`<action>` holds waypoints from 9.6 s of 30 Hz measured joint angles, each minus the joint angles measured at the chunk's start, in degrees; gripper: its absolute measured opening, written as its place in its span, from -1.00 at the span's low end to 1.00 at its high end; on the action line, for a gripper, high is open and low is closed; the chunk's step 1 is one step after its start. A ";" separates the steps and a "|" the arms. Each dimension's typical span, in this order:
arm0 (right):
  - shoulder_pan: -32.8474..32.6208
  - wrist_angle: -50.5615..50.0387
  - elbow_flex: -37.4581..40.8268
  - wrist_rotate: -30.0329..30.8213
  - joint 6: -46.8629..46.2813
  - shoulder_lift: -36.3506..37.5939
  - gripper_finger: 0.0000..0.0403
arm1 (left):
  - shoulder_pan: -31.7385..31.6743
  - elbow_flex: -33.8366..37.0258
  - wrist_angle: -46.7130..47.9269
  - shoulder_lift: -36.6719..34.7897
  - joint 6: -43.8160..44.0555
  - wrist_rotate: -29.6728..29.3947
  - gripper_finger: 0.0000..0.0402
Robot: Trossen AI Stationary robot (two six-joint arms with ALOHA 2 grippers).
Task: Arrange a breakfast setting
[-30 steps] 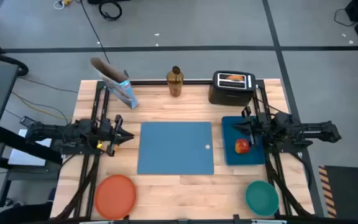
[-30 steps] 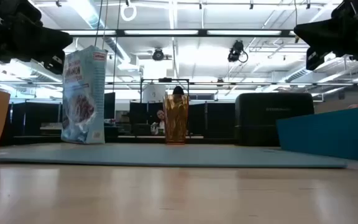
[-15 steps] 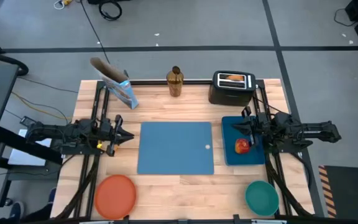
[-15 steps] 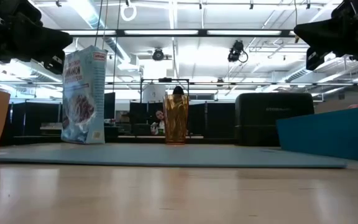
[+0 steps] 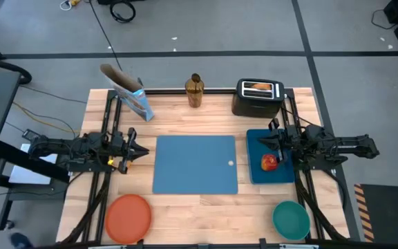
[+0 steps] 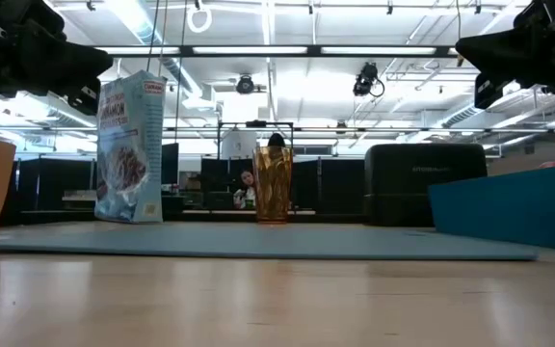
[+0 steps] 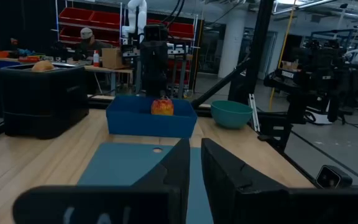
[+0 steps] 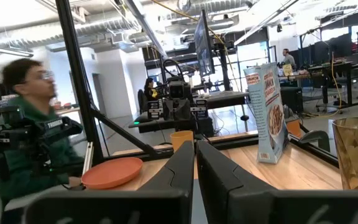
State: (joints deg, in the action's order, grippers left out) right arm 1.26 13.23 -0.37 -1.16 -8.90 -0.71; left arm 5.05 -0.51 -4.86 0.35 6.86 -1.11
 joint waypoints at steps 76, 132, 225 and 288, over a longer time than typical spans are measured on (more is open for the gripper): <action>0.00 0.24 0.01 -0.01 -0.01 -0.02 -0.86 | 7.29 -11.73 1.25 19.57 5.45 -8.03 -0.95; 0.00 1.34 0.00 0.01 0.01 -0.02 -0.86 | 17.28 -48.61 82.64 61.52 58.78 -3.55 -0.08; -15.50 30.36 -28.69 19.12 7.25 -76.92 -0.86 | 5.89 -71.40 58.94 95.21 -11.33 -0.32 -0.92; -6.32 39.22 -54.02 7.09 7.61 -121.09 0.99 | 20.95 -43.20 47.00 70.06 26.82 -21.28 -0.25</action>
State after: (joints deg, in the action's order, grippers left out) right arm -5.06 52.45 -54.39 5.93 -1.29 -121.80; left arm 26.00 -43.72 42.13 70.41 33.68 -22.39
